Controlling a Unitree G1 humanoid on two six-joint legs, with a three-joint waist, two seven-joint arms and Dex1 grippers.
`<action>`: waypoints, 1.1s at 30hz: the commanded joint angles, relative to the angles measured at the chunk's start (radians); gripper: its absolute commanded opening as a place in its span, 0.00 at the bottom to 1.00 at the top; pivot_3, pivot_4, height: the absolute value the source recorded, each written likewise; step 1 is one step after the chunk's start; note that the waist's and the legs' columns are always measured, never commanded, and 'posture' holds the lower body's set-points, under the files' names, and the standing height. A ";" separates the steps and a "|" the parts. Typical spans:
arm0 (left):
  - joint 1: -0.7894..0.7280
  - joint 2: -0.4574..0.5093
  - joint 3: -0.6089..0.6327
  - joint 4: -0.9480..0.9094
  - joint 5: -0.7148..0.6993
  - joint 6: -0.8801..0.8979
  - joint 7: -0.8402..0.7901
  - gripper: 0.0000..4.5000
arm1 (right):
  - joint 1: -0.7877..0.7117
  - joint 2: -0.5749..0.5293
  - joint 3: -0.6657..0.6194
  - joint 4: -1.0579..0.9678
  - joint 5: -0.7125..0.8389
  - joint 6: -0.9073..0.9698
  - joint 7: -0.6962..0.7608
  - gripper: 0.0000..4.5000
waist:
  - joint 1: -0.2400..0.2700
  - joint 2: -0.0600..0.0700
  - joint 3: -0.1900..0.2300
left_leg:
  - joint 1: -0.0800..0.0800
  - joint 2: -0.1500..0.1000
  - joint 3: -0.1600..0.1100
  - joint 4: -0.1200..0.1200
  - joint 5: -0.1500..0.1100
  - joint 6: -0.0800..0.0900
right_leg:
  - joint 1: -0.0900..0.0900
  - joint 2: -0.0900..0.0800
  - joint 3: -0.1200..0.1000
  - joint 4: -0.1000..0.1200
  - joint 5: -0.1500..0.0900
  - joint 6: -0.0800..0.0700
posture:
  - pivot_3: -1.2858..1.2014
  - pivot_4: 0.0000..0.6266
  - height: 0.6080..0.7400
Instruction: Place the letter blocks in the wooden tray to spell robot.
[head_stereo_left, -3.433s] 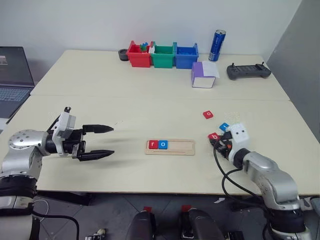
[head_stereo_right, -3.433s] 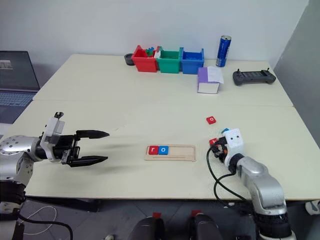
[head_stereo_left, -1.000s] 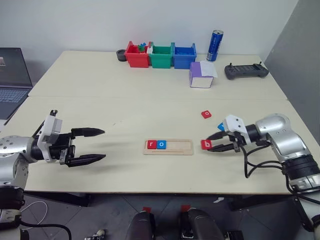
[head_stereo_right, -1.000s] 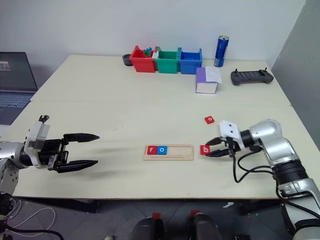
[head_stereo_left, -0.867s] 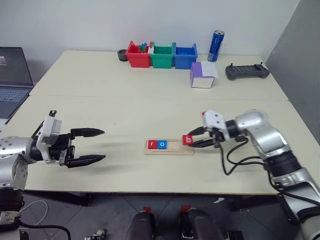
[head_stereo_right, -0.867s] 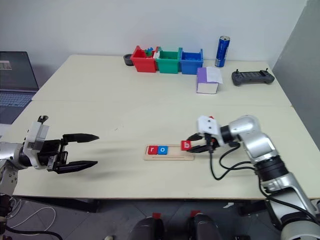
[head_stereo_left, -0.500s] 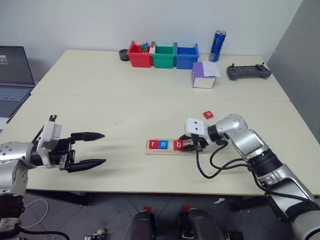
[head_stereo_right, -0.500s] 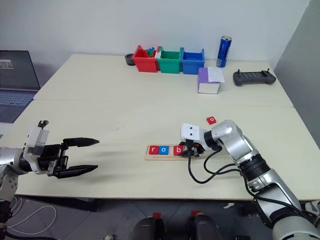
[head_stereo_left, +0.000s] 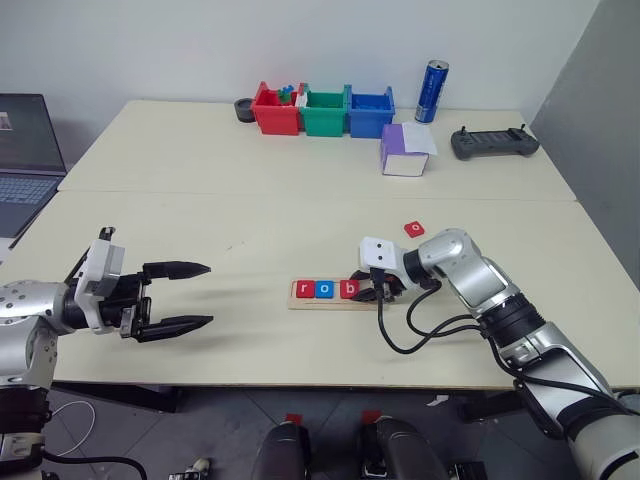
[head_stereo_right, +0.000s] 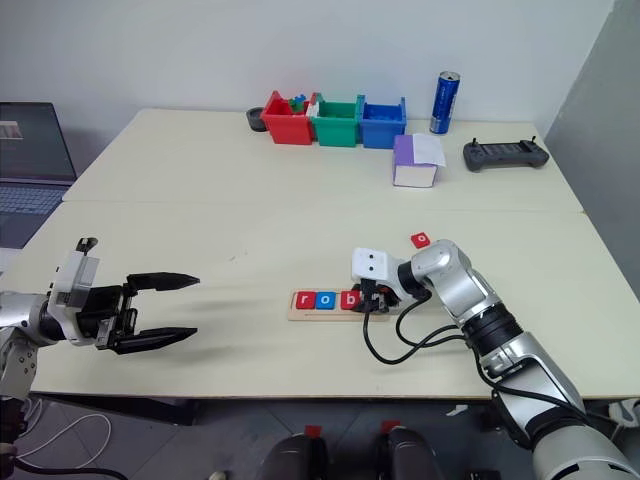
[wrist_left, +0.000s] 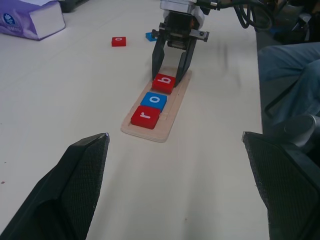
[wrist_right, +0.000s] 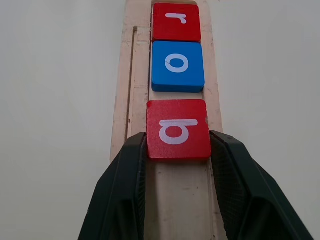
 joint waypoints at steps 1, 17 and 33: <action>-0.004 0.004 0.033 -0.020 0.000 0.003 0.006 1.00 | -0.027 0.010 0.003 0.001 -0.001 -0.011 0.010 0.32 | 0.000 0.000 0.000 | 0.000 0.000 0.000 0.000 0.000 0.000 | 0.000 0.000 0.000 0.000 0.000 0.000 | 0.52 0.24 1.00; 0.005 0.000 0.045 -0.031 0.002 0.012 0.013 1.00 | -0.062 0.053 0.019 0.065 -0.017 -0.034 0.023 0.32 | -0.003 0.000 0.000 | 0.000 0.000 0.000 0.000 0.000 0.001 | 0.000 0.000 0.000 0.000 0.000 0.000 | 0.52 0.24 1.00; 0.025 -0.002 0.059 -0.043 0.000 0.010 0.023 1.00 | -0.077 0.080 0.034 0.078 -0.029 -0.030 0.026 0.32 | -0.005 0.000 0.000 | 0.000 0.000 0.000 0.000 0.000 0.001 | 0.000 0.000 0.000 0.000 0.000 0.000 | 0.52 0.24 1.00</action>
